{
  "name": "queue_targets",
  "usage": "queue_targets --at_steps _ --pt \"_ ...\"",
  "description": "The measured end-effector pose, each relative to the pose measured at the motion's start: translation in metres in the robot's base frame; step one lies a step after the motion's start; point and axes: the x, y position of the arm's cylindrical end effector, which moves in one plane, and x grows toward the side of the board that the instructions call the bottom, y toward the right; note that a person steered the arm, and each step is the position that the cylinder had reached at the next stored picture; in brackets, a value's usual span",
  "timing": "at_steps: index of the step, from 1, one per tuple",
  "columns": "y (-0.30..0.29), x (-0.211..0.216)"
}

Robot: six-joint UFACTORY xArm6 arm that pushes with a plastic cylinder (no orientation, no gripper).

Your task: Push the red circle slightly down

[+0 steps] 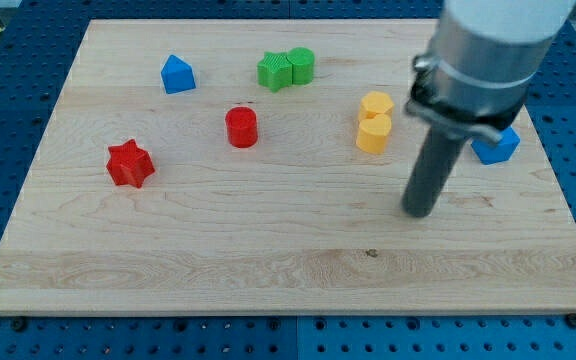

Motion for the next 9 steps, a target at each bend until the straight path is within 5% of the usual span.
queue_targets --at_steps 1,4,6,8,9 --pt "-0.057 -0.01" --pt "-0.061 -0.138" --pt "-0.169 -0.072" --pt "-0.097 -0.143" --pt "-0.12 -0.158"
